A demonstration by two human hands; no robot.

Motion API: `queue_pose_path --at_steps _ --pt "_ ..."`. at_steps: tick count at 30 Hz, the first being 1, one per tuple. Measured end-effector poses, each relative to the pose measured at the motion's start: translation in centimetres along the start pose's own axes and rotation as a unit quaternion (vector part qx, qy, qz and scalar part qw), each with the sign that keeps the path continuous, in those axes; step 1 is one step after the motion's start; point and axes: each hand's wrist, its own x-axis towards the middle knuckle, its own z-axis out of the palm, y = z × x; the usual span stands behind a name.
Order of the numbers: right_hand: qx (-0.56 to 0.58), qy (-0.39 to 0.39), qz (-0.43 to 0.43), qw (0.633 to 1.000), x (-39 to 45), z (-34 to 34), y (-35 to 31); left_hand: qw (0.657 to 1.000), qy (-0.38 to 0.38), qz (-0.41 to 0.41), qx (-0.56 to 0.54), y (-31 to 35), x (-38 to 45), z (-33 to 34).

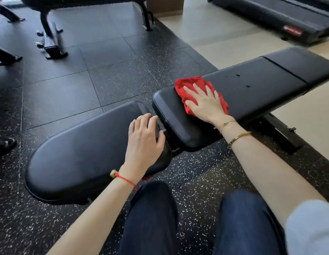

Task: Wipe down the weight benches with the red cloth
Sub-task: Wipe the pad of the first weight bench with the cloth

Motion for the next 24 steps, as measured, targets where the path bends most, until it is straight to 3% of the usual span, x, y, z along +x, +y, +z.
queue_pose_path --at_steps 7,11,15,19,22,24 --pt "-0.005 0.029 -0.225 0.974 -4.3 0.9 1.2 0.999 0.02 -0.034 0.003 0.5 0.0 -0.3" --pt "0.003 0.026 -0.205 0.978 -1.7 0.0 5.2 0.998 0.022 -0.057 0.022 1.0 -0.2 -0.5" --pt "0.004 -0.002 -0.155 0.988 2.7 -0.4 3.5 0.993 0.046 -0.089 0.063 1.6 -0.4 -0.5" --pt "-0.006 -0.01 -0.25 0.968 1.1 0.4 0.6 0.988 0.061 -0.11 0.086 2.1 -0.8 -0.7" --pt "-0.004 0.002 -0.332 0.943 -2.1 0.9 1.6 0.989 0.043 -0.112 0.084 2.3 -1.1 -0.9" --pt "0.005 0.0 -0.343 0.939 -2.9 0.6 3.4 0.989 0.029 -0.116 0.085 2.6 -1.3 -1.0"
